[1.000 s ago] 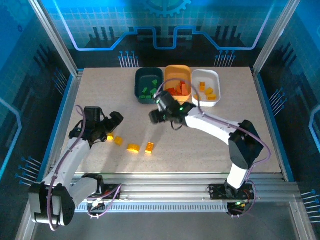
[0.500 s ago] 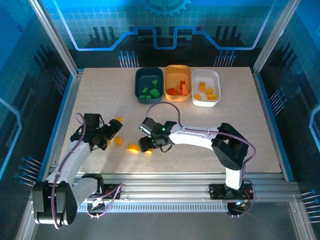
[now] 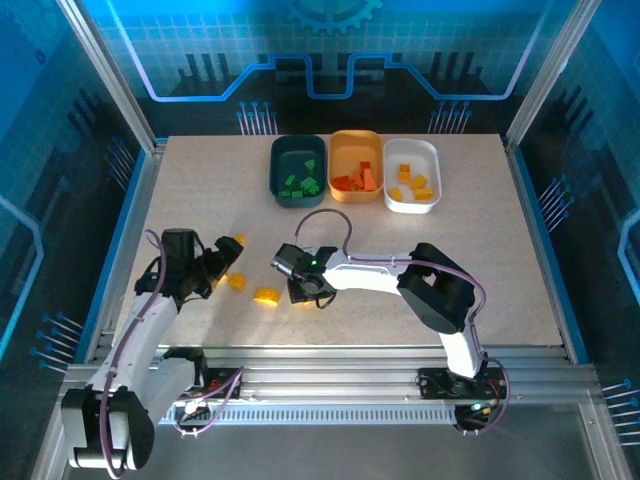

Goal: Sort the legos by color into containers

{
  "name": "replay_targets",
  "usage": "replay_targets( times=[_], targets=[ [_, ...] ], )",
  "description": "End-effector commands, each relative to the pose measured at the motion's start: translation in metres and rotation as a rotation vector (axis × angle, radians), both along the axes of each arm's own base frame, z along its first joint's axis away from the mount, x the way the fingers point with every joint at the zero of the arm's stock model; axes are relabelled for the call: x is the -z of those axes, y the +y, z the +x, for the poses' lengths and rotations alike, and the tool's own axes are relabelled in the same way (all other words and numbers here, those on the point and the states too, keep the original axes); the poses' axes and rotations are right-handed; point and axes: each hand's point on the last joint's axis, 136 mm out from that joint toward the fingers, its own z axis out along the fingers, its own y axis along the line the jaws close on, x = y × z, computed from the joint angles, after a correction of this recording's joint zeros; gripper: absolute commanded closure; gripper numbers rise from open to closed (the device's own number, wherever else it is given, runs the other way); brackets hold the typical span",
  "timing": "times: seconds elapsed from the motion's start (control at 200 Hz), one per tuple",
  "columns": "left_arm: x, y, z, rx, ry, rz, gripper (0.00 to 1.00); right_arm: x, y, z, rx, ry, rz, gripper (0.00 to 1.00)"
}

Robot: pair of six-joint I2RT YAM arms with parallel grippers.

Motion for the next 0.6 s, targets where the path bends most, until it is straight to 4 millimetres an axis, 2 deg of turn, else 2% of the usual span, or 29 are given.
replay_targets(
  times=[0.0, 0.155, 0.29, 0.38, 0.595],
  targets=[
    [0.002, -0.001, -0.004, 0.022, 0.006, 0.002, 0.01, -0.006, -0.001, 0.002, 0.000, -0.036, -0.028, 0.56],
    [0.001, -0.001, -0.002, 0.018, 0.000, -0.005, 0.01, -0.020, -0.007, 0.005, -0.020, -0.090, -0.019, 0.63],
    [-0.002, -0.012, 0.004, 0.043, -0.025, -0.065, 0.01, -0.042, -0.020, 0.023, -0.022, -0.153, -0.012, 0.64],
    [-0.007, -0.030, 0.012, 0.093, -0.075, -0.152, 0.01, -0.063, -0.044, 0.053, 0.007, -0.213, -0.026, 0.64],
    [-0.027, -0.100, 0.028, 0.344, -0.141, -0.142, 0.01, -0.113, -0.135, 0.153, 0.177, -0.310, -0.010, 0.63]
  ],
)
